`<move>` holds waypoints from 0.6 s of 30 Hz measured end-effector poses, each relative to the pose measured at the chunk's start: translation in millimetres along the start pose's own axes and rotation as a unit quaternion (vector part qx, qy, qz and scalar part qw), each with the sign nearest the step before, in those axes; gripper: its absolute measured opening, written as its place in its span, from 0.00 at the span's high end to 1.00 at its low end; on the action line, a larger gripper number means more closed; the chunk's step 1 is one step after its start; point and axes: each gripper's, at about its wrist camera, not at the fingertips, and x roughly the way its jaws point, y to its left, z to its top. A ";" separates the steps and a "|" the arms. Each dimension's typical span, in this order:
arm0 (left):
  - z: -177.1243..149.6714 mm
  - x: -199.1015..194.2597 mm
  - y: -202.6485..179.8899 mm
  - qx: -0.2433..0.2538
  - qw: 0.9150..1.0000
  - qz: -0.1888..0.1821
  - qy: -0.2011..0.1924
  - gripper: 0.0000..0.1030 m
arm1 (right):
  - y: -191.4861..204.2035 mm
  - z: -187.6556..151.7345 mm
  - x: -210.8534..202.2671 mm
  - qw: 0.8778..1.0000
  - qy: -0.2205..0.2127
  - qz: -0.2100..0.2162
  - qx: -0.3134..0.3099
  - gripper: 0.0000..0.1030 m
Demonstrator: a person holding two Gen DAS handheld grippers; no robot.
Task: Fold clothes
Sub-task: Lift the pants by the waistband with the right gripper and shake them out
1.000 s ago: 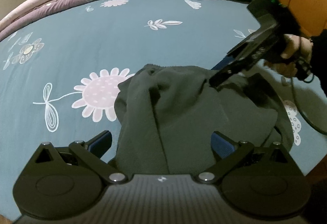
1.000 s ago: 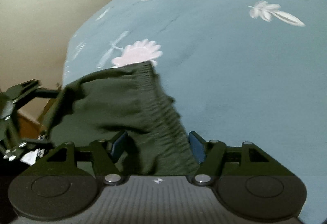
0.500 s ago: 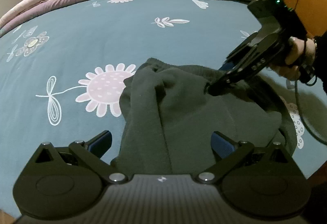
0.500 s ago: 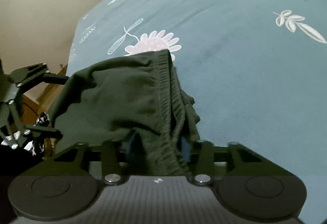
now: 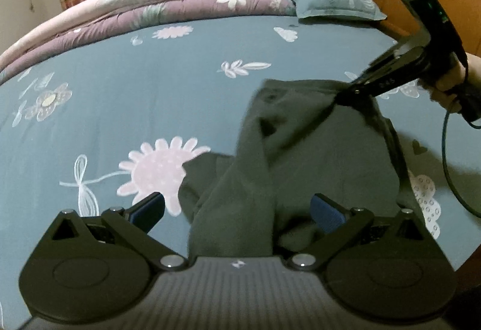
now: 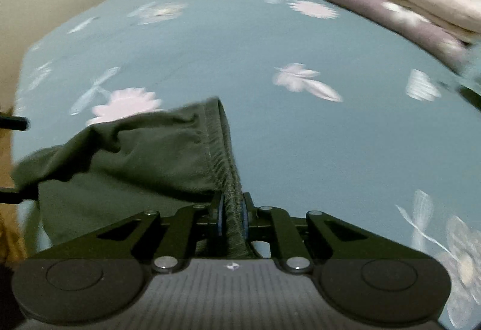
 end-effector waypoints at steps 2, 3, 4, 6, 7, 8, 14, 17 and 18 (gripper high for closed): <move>4.4 1.8 -2.6 0.002 1.000 -0.011 -0.008 0.01 | -13.7 -5.5 -7.9 0.999 0.004 -0.030 0.023 0.87; 6.1 3.0 -4.2 0.003 1.000 -0.015 -0.010 0.01 | -22.1 -8.3 -11.7 0.998 0.006 -0.047 0.037 0.87; 7.2 4.4 -5.9 0.004 1.000 -0.018 -0.011 0.01 | -32.4 -11.1 -15.1 0.996 0.008 -0.066 0.053 0.87; 8.9 7.6 -9.1 0.007 1.000 -0.025 -0.011 0.01 | -54.6 -18.2 -20.4 0.991 0.012 -0.106 0.086 0.87; 8.6 8.2 -10.7 0.008 1.000 -0.028 -0.011 0.01 | -66.7 -22.4 -22.4 0.986 0.013 -0.128 0.110 0.87; 8.0 8.6 -12.3 0.009 0.999 -0.031 -0.010 0.01 | -79.3 -26.7 -23.3 0.980 0.016 -0.148 0.133 0.87; 1.3 12.1 -12.5 0.006 0.999 -0.036 0.002 0.01 | -140.7 -63.4 -1.6 0.943 0.078 -0.208 0.249 0.84; -0.5 13.9 -11.1 0.004 0.999 -0.032 0.009 0.01 | -142.7 -75.9 7.2 0.941 0.089 -0.209 0.251 0.72; -0.5 14.2 -10.4 0.004 0.999 -0.031 0.010 0.01 | -139.5 -75.0 5.4 0.941 0.084 -0.213 0.248 0.72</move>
